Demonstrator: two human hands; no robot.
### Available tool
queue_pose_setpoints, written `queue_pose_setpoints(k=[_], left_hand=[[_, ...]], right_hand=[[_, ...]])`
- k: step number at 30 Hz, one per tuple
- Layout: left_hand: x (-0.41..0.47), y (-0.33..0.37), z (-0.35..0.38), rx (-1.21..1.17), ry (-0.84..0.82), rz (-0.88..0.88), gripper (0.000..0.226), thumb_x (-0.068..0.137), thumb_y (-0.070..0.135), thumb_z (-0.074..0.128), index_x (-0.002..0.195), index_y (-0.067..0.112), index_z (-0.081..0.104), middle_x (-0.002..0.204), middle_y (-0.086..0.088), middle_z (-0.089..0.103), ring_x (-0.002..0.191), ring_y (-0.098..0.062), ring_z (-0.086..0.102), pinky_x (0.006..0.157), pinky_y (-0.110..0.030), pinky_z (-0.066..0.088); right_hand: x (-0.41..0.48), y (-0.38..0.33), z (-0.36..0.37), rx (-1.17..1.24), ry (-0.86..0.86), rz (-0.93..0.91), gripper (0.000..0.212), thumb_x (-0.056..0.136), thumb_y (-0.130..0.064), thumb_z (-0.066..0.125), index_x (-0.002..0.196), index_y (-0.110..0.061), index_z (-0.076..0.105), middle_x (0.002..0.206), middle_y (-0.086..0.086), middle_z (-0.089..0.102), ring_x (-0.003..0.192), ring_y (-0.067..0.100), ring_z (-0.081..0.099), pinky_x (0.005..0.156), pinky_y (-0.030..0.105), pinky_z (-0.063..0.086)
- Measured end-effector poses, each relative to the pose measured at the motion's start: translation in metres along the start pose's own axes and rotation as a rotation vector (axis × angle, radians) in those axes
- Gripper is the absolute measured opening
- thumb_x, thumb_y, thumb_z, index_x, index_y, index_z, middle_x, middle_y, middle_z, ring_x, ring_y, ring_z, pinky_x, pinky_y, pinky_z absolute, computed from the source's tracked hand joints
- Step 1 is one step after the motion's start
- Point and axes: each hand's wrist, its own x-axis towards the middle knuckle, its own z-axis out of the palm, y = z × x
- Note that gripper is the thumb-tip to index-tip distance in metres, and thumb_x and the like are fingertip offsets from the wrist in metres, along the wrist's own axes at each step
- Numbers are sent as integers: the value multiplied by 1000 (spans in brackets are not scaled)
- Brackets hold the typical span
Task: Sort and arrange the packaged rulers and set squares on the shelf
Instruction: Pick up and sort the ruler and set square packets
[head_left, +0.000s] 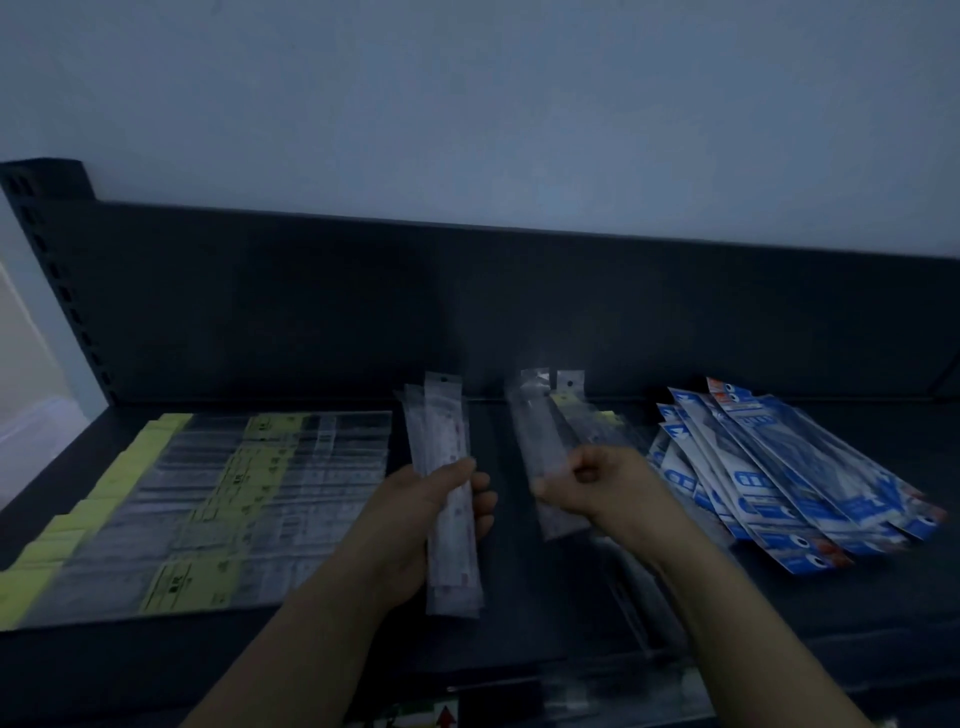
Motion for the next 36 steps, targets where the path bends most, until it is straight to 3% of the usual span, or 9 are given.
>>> queue_pose_setpoints(k=[2,4,9,14,19,24,29,32,36], left_hand=[[-3,0,7,-13,-78,4,25,86,17,66,104,-1,64,89,-15,72,76,-22,69,63,-31,59],[-6,-1,14,-3,-125,11,22,88,13,62,105,-1,64,90,-18,73,76,-27,70,61,-35,59],[-1,-8,16,-91,-85,31,26,93,8,55,116,-1,60,104,-17,72,89,-24,70,70,-37,61],[-2,-18,25,-99,-165,14,22,95,12,50,114,5,60,102,-9,74,87,-18,72,69,-35,60],[-4,-20,27,-156,-54,26,25,96,8,47,118,-3,55,96,-16,72,76,-24,73,61,-35,60],[-6,-19,22,10,55,-8,30,96,12,44,110,-8,61,76,-12,71,58,-16,66,50,-25,56],[-13,-22,26,62,81,4,24,95,9,44,101,-6,62,82,-17,69,63,-21,64,51,-28,58],[-13,-26,28,49,86,0,25,94,9,45,109,-7,60,89,-20,72,68,-24,69,54,-32,58],[-15,-38,39,14,117,7,22,95,7,44,107,-5,58,93,-21,72,78,-29,70,57,-36,59]], right_hand=[[-11,-5,11,202,-138,15,13,77,-6,75,82,-6,62,65,3,63,48,2,57,44,14,42],[-14,2,22,114,-203,-14,22,75,-12,78,88,-3,63,72,10,63,59,13,59,55,23,48],[-18,17,19,-8,-71,-119,30,79,-24,75,101,-7,62,91,9,64,80,11,59,75,28,51],[-35,23,20,186,-255,-43,23,94,-16,54,106,1,64,92,9,70,80,12,65,70,25,54],[-25,33,-22,-464,256,-134,19,89,-28,64,100,-12,67,91,-1,67,81,9,61,74,25,48],[-17,43,-36,-826,165,-37,47,73,-49,73,104,-14,64,112,5,53,92,19,57,75,28,48],[-26,37,-42,-878,115,-53,36,73,-54,69,79,-20,57,89,0,58,78,16,57,68,28,47],[-36,38,-42,-929,41,-56,34,74,-54,68,84,-24,57,78,-7,59,75,12,53,64,25,39],[-29,43,-49,-673,-60,35,22,79,-41,71,87,-23,62,78,-7,62,70,7,56,59,24,42]])
